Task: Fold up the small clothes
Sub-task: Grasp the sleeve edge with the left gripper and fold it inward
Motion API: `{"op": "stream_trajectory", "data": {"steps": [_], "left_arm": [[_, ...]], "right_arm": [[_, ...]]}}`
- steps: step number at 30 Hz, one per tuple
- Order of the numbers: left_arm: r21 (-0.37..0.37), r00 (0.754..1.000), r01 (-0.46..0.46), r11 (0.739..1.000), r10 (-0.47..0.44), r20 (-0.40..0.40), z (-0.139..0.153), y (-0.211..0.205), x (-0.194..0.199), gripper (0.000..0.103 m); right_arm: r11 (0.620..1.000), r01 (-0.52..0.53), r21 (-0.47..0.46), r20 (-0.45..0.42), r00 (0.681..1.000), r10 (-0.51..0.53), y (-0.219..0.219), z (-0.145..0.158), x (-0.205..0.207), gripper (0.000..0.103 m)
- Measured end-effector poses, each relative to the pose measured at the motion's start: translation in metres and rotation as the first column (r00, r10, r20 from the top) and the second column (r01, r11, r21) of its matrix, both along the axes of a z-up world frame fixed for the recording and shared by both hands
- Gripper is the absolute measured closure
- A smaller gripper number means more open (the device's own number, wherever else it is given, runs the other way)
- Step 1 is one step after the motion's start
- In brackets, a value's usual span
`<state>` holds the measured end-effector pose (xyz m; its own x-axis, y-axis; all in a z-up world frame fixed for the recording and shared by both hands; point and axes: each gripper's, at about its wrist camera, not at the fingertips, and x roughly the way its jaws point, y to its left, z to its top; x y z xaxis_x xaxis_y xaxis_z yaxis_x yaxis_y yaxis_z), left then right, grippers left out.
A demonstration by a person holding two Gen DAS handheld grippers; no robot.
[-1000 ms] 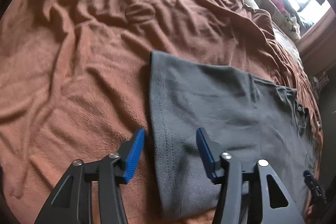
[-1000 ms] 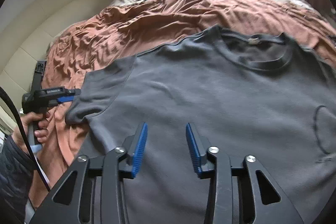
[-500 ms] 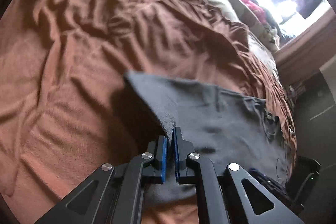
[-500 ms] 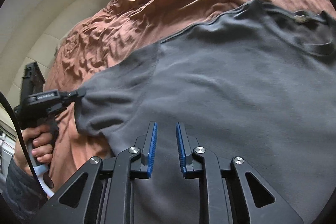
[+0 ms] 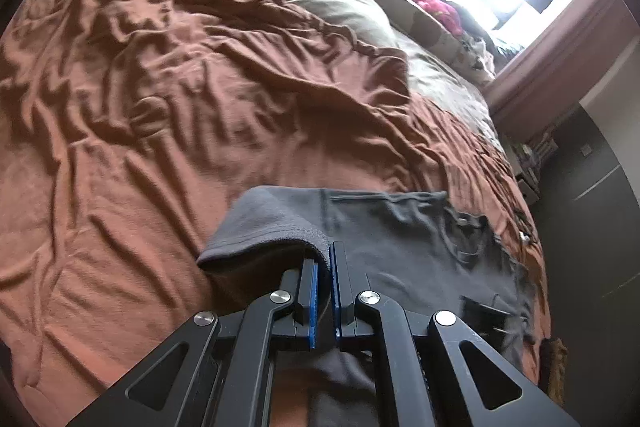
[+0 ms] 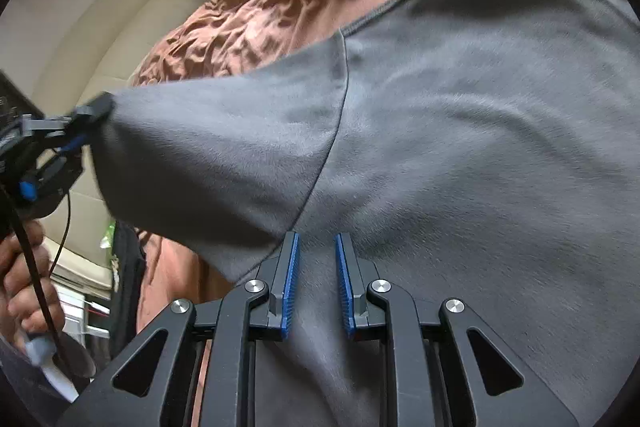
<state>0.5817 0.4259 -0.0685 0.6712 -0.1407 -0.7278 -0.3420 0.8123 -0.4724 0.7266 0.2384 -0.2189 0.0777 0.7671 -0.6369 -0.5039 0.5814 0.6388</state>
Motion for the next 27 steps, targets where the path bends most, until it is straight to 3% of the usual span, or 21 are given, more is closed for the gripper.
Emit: {"op": "stream_trajectory", "data": {"steps": [13, 25, 27], "left_arm": [[0.019, 0.995, 0.101, 0.995, -0.100, -0.027, 0.012, -0.066, 0.034, 0.098], [0.027, 0.973, 0.213, 0.977, -0.209, -0.100, -0.009, -0.144, 0.066, 0.098], [0.001, 0.964, 0.243, 0.970, -0.241, -0.112, -0.015, -0.158, 0.070, 0.098]], "right_arm": [[0.998, 0.064, 0.003, 0.075, 0.995, -0.064, -0.076, 0.042, 0.000, 0.087], [0.989, 0.150, -0.018, 0.130, 0.981, -0.146, -0.179, 0.071, -0.027, 0.057], [0.986, 0.166, -0.010, 0.126, 0.978, -0.164, -0.195, 0.070, -0.032, 0.053]]}}
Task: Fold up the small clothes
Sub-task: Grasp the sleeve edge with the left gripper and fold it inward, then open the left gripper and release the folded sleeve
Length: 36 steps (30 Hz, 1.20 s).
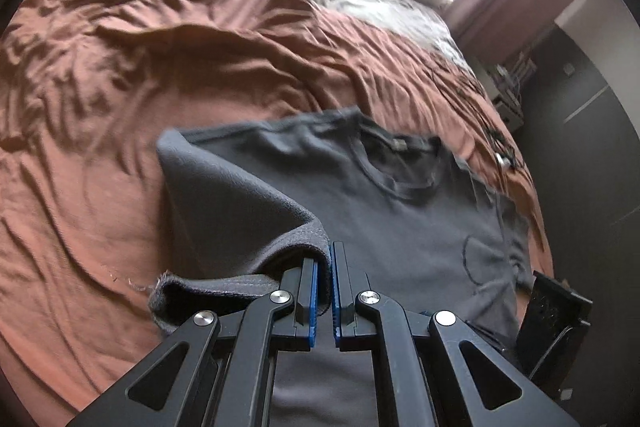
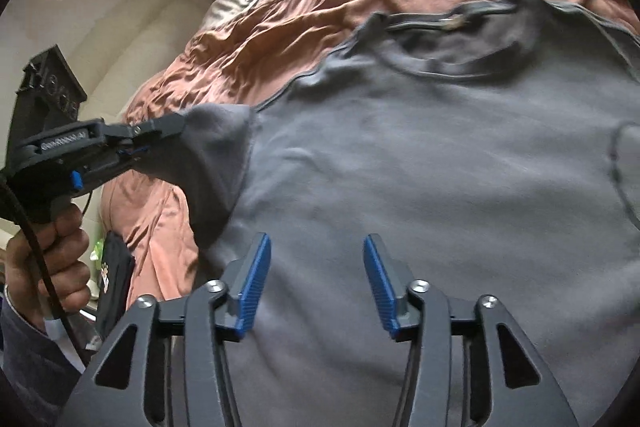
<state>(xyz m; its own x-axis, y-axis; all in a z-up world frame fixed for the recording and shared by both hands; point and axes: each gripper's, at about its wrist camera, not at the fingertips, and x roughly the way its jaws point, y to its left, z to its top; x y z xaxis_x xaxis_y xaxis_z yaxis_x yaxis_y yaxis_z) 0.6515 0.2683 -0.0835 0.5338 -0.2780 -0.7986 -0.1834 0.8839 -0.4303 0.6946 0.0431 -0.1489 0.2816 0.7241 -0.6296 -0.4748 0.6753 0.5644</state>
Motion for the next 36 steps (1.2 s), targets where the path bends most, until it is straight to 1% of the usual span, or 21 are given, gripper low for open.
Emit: {"op": "stream_trajectory", "data": {"steps": [1, 3, 5, 8, 9, 11, 12, 15, 19, 21, 23, 27, 30, 33, 36], "left_arm": [[-0.011, 1.000, 0.014, 1.000, -0.014, -0.005, -0.002, -0.005, 0.000, 0.096], [-0.021, 0.998, 0.049, 0.999, -0.050, -0.028, -0.006, -0.019, 0.002, 0.086], [-0.024, 0.997, 0.064, 0.998, -0.065, -0.029, -0.005, -0.025, 0.002, 0.058], [-0.026, 0.999, 0.054, 0.998, -0.054, 0.000, 0.004, -0.027, -0.002, 0.044], [-0.029, 0.999, 0.048, 0.998, -0.048, 0.005, 0.007, -0.025, -0.004, 0.042], [-0.043, 0.999, 0.043, 0.998, -0.042, 0.022, 0.012, -0.022, -0.007, 0.033], [-0.044, 0.999, 0.044, 0.998, -0.043, 0.028, 0.015, -0.021, -0.009, 0.032], [0.008, 0.999, 0.021, 1.000, -0.021, 0.026, 0.020, -0.016, -0.013, 0.031], [0.047, 1.000, -0.021, 0.999, 0.020, 0.016, 0.014, -0.002, -0.020, 0.031], [0.053, 0.999, -0.044, 0.998, 0.045, -0.010, 0.002, 0.007, -0.024, 0.032], [0.039, 0.997, -0.069, 0.997, 0.070, -0.038, -0.013, 0.017, -0.025, 0.034], [0.012, 0.992, -0.105, 0.994, 0.105, -0.070, -0.038, 0.032, -0.024, 0.035], [-0.008, 0.991, -0.109, 0.994, 0.108, -0.083, -0.056, 0.037, -0.018, 0.035], [-0.005, 0.991, -0.100, 0.995, 0.099, -0.094, -0.069, 0.038, -0.010, 0.035], [0.004, 0.990, -0.090, 0.996, 0.090, -0.111, -0.082, 0.038, -0.001, 0.035]], "right_arm": [[1.000, 0.010, -0.002, 0.000, 1.000, -0.010, -0.010, 0.000, -0.004, 0.051], [1.000, 0.028, -0.001, 0.005, 1.000, -0.028, -0.026, 0.000, -0.009, 0.047], [0.999, 0.044, 0.003, -0.003, 0.999, -0.044, -0.038, 0.000, -0.010, 0.046], [0.999, 0.041, 0.004, -0.019, 0.999, -0.041, -0.040, -0.001, -0.010, 0.046], [0.999, 0.040, 0.002, -0.017, 0.999, -0.040, -0.039, 0.001, -0.011, 0.046], [0.999, 0.036, 0.004, -0.018, 0.999, -0.036, -0.037, 0.003, -0.011, 0.046], [0.999, 0.034, 0.007, -0.021, 0.999, -0.034, -0.036, 0.003, -0.011, 0.046], [1.000, 0.027, 0.016, -0.017, 1.000, -0.026, -0.036, 0.001, -0.014, 0.046], [1.000, 0.006, -0.007, -0.006, 1.000, -0.006, -0.022, -0.003, -0.011, 0.046], [1.000, -0.003, -0.026, 0.007, 1.000, 0.004, -0.014, -0.002, -0.009, 0.046], [0.999, -0.007, -0.039, 0.016, 1.000, 0.008, -0.008, -0.001, -0.007, 0.046], [0.999, -0.025, -0.038, 0.024, 0.999, 0.026, 0.005, -0.002, -0.006, 0.046], [0.999, -0.046, -0.024, 0.021, 0.999, 0.046, 0.016, -0.008, -0.001, 0.046], [0.998, -0.051, -0.049, 0.036, 0.998, 0.053, 0.028, -0.014, 0.007, 0.046], [0.998, -0.053, -0.034, 0.004, 0.999, 0.053, 0.036, -0.021, 0.015, 0.046]]}}
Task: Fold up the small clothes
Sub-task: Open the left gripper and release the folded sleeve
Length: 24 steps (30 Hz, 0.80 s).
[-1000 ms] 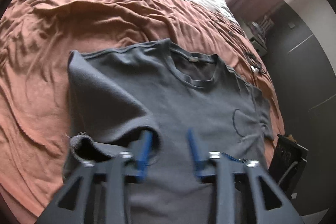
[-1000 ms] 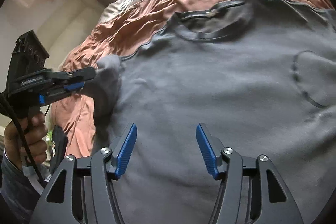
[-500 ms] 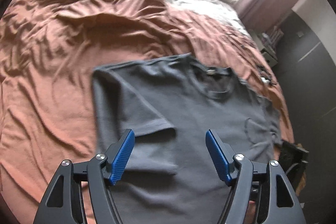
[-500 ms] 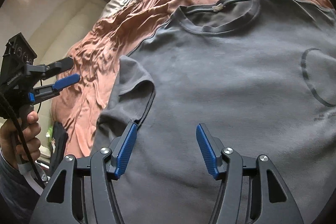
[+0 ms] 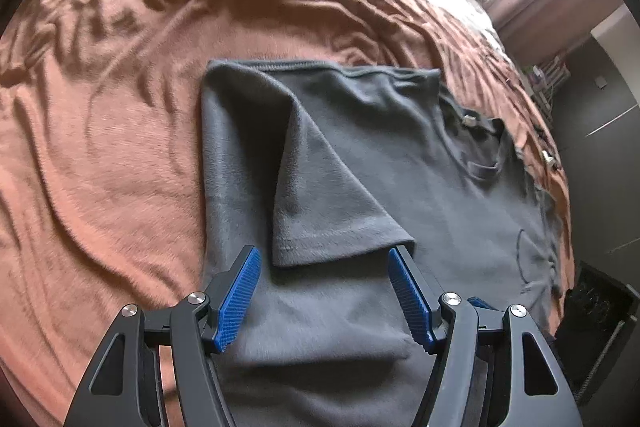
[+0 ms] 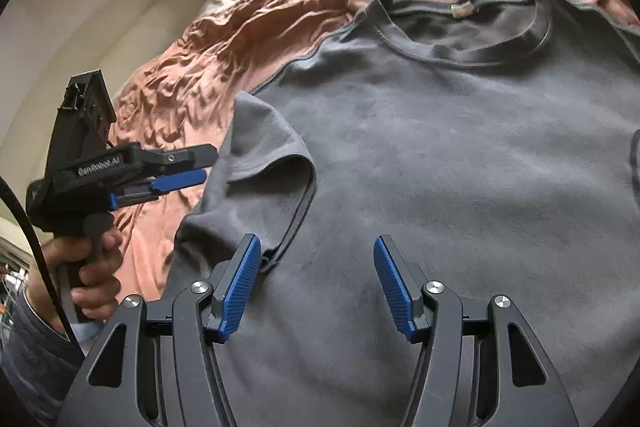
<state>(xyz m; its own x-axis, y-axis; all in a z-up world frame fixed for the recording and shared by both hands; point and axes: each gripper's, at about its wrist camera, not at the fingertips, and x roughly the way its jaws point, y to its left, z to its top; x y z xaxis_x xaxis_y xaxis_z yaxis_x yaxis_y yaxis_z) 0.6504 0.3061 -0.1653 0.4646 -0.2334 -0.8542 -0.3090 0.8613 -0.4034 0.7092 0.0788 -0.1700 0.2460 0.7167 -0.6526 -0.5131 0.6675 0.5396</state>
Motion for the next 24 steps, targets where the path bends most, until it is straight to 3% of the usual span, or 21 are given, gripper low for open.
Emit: {"op": "stream_trajectory", "data": {"steps": [8, 14, 22, 24], "left_arm": [[0.016, 1.000, 0.001, 1.000, 0.000, -0.028, -0.023, 0.001, 0.022, 0.041], [-0.050, 0.999, 0.037, 0.998, -0.037, 0.007, -0.016, -0.007, 0.047, 0.043], [-0.191, 0.980, 0.133, 0.973, -0.101, 0.169, 0.011, -0.029, 0.074, 0.043], [-0.185, 0.972, 0.144, 0.972, -0.103, 0.211, 0.021, -0.031, 0.077, 0.043]], "right_arm": [[1.000, -0.003, 0.004, -0.009, 1.000, 0.003, 0.008, -0.010, 0.005, 0.046], [1.000, 0.017, 0.006, -0.010, 1.000, -0.017, -0.003, -0.006, 0.009, 0.046], [0.999, 0.043, -0.013, 0.022, 0.999, -0.043, -0.018, -0.001, 0.018, 0.046], [0.999, 0.047, -0.017, 0.025, 0.999, -0.047, -0.019, -0.001, 0.019, 0.046]]}}
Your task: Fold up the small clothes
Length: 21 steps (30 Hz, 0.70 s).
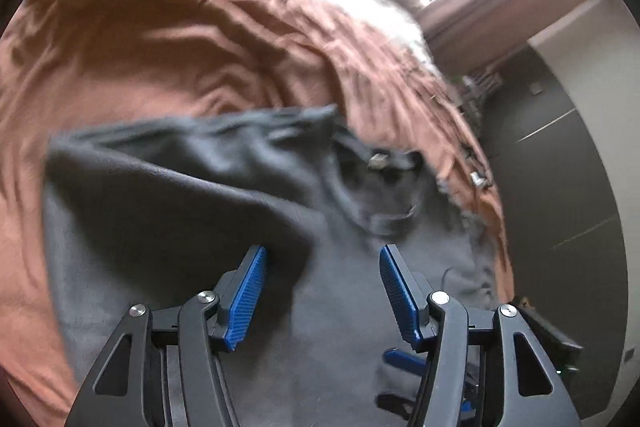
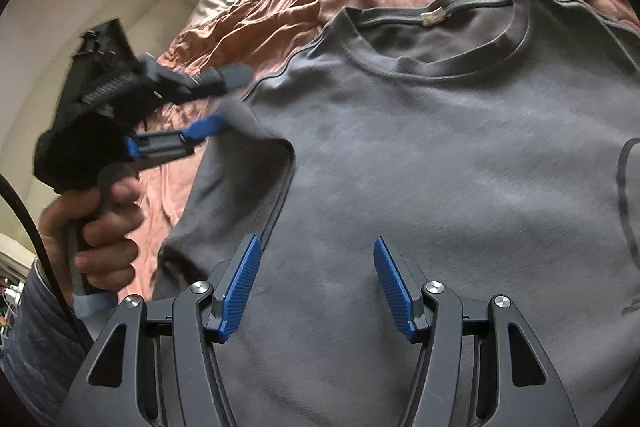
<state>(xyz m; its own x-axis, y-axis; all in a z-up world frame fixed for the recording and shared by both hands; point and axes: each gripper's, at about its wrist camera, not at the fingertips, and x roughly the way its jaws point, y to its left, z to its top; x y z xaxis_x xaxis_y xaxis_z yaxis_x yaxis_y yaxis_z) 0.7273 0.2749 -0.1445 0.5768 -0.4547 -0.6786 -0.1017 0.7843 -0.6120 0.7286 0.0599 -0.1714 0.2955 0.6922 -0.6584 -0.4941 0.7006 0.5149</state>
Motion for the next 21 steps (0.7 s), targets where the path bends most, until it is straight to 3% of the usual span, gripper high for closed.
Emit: {"op": "stream_trajectory", "data": {"steps": [5, 9, 14, 21], "left_arm": [[0.075, 1.000, -0.012, 0.997, 0.012, 0.005, 0.011, 0.003, -0.008, 0.043], [0.180, 0.998, -0.022, 0.983, 0.032, -0.057, 0.005, 0.013, -0.024, 0.043], [0.251, 0.989, -0.052, 0.967, 0.084, -0.118, -0.004, 0.036, -0.053, 0.043], [0.305, 0.975, -0.079, 0.949, 0.137, -0.174, -0.011, 0.061, -0.096, 0.043]], "right_arm": [[1.000, -0.005, 0.000, -0.008, 1.000, 0.005, 0.002, -0.003, 0.000, 0.046], [0.999, -0.028, 0.032, -0.031, 0.999, 0.029, 0.015, -0.004, -0.002, 0.047], [0.997, -0.060, 0.048, -0.061, 0.996, 0.063, 0.033, -0.007, -0.009, 0.059], [0.996, -0.061, 0.065, -0.126, 0.990, 0.069, 0.056, -0.016, -0.011, 0.059]]}}
